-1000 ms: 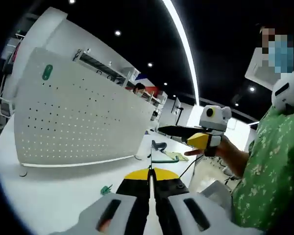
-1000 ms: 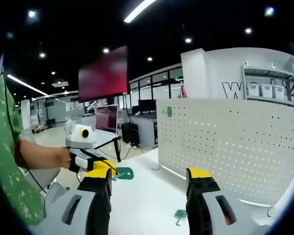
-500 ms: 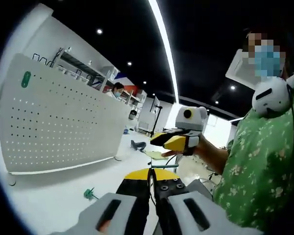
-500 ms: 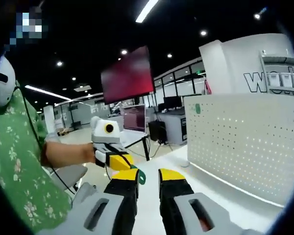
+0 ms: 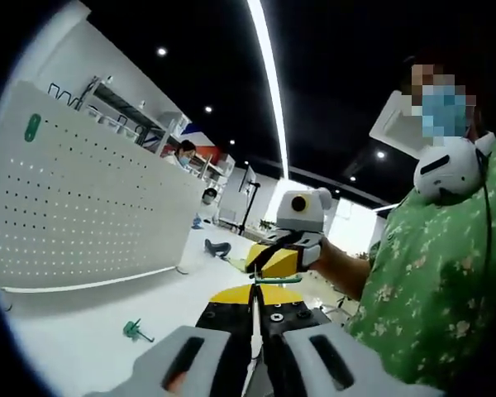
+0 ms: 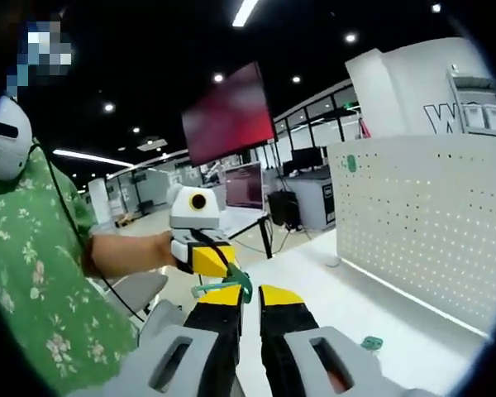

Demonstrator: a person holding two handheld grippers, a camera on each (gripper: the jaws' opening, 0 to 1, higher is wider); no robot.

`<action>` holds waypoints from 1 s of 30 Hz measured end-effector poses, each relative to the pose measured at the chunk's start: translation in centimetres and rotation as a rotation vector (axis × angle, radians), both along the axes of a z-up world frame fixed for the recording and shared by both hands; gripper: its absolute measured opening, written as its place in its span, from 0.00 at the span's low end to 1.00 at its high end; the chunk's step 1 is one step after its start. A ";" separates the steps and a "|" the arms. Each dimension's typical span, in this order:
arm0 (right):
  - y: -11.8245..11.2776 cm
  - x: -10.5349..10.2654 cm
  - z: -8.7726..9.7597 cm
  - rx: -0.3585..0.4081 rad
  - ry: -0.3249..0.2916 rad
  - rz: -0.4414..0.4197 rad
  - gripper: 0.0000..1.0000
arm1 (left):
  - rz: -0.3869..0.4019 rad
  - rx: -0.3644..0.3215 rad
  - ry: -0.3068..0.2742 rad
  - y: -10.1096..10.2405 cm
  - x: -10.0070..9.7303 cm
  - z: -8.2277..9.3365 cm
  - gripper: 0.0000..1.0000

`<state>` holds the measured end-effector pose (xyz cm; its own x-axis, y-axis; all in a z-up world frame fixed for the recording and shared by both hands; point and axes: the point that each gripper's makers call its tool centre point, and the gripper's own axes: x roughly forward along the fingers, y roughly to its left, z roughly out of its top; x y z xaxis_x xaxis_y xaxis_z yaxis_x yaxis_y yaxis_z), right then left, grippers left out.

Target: Insert the hook assembly into the mounting plate slot until the hook locks in place.

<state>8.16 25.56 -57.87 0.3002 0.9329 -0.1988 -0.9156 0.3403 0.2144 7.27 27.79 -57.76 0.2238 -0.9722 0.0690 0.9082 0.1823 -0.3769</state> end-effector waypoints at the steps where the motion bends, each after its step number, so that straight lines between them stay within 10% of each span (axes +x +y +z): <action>1: 0.0 0.0 0.0 0.005 0.008 0.004 0.05 | -0.002 -0.003 0.000 0.0 0.0 0.1 0.01; 12: 0.1 -0.9 0.0 0.039 0.081 0.036 0.02 | -0.019 -0.014 -0.011 -0.3 -0.6 0.3 0.01; 30: -0.4 -0.2 -1.1 0.012 0.156 -0.012 0.00 | 0.116 0.420 -0.464 -0.9 0.2 -1.1 0.06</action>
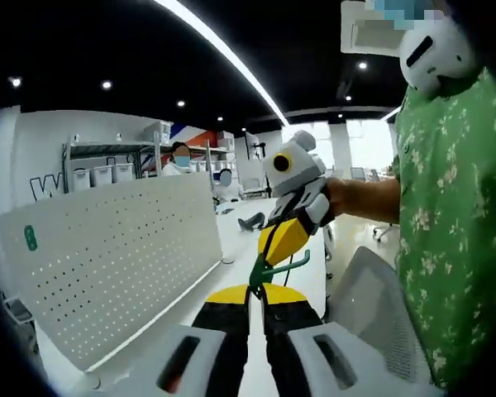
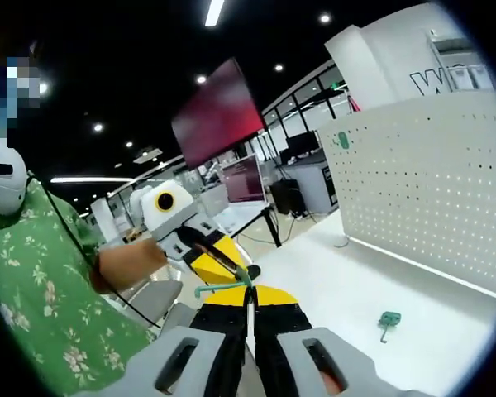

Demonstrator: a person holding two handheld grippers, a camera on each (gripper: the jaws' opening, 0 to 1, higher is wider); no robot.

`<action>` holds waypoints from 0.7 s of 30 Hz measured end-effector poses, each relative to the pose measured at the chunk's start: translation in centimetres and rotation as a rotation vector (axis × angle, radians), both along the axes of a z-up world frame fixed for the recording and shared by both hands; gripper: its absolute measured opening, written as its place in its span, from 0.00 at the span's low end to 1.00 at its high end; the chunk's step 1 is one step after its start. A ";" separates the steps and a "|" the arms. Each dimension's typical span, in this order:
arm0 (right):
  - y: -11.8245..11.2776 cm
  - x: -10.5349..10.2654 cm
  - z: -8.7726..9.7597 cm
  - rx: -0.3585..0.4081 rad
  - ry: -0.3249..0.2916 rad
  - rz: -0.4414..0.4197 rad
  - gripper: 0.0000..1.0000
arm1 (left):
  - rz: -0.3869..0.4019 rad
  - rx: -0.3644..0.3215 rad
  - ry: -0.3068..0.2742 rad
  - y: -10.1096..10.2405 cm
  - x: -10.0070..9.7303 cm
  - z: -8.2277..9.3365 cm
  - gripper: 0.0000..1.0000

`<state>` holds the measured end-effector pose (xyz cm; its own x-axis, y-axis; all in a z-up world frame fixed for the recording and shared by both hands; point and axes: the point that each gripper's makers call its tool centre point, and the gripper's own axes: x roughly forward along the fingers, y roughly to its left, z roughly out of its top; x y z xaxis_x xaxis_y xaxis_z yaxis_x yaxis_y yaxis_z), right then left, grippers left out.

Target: Insert the hook assembly into the mounting plate slot until the hook locks in place.

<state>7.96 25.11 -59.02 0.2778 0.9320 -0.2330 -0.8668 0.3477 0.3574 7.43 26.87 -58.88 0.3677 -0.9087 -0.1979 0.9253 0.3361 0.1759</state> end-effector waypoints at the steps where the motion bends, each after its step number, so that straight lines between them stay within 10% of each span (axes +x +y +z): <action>1: 0.0 0.0 -0.1 -0.002 0.002 -0.002 0.00 | 0.002 0.041 -0.040 -0.1 0.0 -0.1 0.06; 8: -0.1 0.4 -0.5 -0.005 0.022 -0.018 0.00 | 0.023 0.168 -0.184 -0.3 0.4 -0.5 0.08; 21: -0.3 1.4 -0.8 -0.002 0.045 -0.061 0.00 | 0.033 0.238 -0.248 0.4 1.0 -0.7 0.13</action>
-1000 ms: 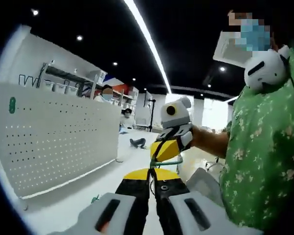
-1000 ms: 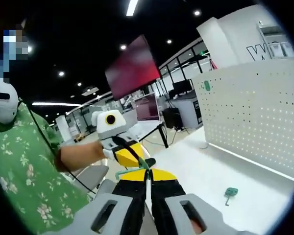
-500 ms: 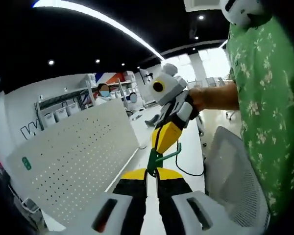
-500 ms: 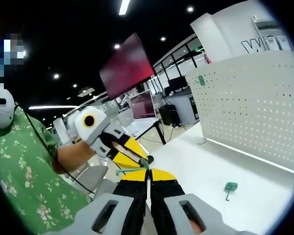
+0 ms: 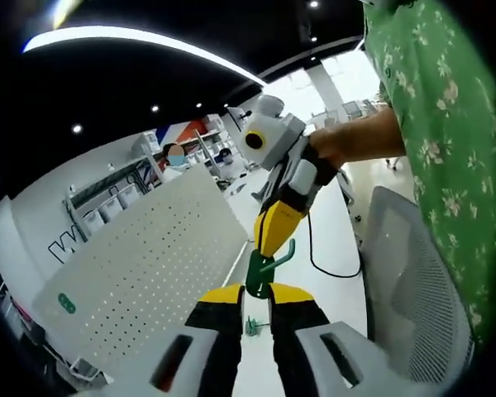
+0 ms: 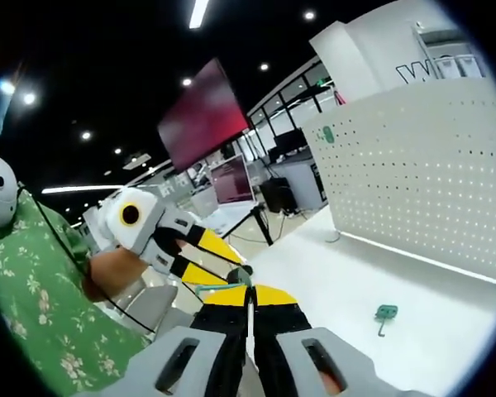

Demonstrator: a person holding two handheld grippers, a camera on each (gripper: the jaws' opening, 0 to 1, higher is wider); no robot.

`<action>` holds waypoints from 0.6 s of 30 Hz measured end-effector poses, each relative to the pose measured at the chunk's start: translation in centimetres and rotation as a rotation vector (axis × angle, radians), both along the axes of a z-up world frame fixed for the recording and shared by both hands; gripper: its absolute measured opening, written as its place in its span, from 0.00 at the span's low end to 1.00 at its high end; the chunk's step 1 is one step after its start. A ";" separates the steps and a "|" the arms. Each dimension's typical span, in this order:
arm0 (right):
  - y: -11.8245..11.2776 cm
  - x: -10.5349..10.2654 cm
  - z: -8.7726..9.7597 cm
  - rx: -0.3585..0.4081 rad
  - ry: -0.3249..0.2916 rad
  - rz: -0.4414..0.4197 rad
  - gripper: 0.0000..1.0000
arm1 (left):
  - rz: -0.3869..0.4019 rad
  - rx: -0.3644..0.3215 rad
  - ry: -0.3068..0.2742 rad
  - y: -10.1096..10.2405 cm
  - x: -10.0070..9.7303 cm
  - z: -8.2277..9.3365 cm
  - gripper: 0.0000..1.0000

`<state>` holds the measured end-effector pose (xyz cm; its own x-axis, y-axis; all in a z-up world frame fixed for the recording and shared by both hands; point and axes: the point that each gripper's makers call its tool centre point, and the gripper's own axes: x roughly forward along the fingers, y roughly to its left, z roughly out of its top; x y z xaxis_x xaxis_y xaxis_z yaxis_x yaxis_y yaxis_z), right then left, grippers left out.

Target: Insert the hook assembly into the mounting plate slot until the hook locks in place.

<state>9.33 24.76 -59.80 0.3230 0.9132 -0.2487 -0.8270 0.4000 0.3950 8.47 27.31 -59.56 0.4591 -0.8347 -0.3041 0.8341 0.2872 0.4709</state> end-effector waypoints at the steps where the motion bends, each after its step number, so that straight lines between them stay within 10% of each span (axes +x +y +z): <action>1: 0.0 0.1 -0.1 -0.001 0.003 -0.005 0.00 | -0.002 0.003 -0.002 -0.1 -0.1 0.0 0.13; 12: -0.2 1.9 -1.4 -0.042 0.040 -0.083 0.00 | 0.011 0.042 -0.030 -1.2 0.1 -0.6 0.14; 18: -0.7 3.7 -3.2 -0.099 0.072 -0.172 0.00 | 0.149 0.132 -0.077 -1.3 2.5 -2.0 0.12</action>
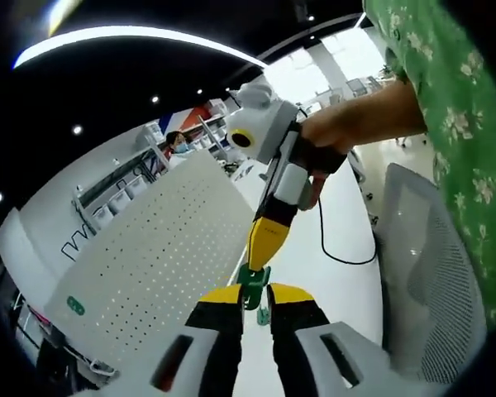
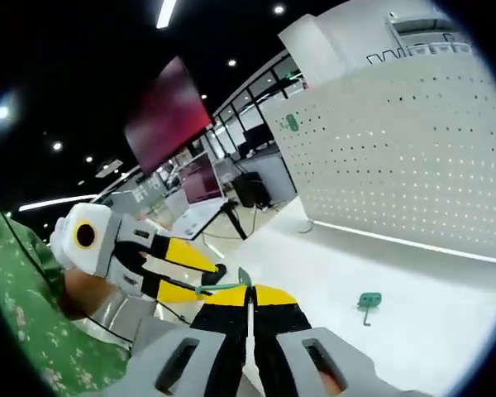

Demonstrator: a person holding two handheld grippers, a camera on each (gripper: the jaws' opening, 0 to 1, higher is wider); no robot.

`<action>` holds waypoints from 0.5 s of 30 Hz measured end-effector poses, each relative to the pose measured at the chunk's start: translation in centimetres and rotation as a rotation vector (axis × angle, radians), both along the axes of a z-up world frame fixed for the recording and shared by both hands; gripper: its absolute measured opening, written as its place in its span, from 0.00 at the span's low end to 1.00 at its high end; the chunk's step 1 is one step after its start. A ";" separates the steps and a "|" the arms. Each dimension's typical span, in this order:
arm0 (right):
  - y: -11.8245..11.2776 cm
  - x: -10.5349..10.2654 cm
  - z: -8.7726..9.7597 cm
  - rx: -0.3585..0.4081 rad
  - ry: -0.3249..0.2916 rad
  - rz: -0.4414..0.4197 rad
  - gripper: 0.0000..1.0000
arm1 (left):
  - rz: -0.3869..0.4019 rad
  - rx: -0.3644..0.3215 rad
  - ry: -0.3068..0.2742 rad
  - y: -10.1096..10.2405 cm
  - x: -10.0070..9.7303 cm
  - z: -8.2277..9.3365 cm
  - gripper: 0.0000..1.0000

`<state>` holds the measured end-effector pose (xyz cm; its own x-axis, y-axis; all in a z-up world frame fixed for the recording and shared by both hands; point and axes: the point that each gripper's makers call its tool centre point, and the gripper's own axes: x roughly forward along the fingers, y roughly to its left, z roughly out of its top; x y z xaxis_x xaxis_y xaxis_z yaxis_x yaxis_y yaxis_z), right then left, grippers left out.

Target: Insert the hook assembly into the mounting plate slot until the hook locks in place.

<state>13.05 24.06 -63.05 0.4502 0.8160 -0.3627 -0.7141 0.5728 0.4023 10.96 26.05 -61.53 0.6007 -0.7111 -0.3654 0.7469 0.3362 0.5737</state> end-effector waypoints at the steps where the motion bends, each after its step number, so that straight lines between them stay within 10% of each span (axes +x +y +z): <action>1: 0.0 0.2 -0.2 -0.007 0.000 -0.008 0.00 | -0.006 0.008 -0.007 -0.4 0.0 -0.2 0.13; 15: 0.0 1.3 -2.1 -0.037 0.046 -0.072 0.00 | 0.090 0.143 -0.037 -1.7 2.0 -3.1 0.09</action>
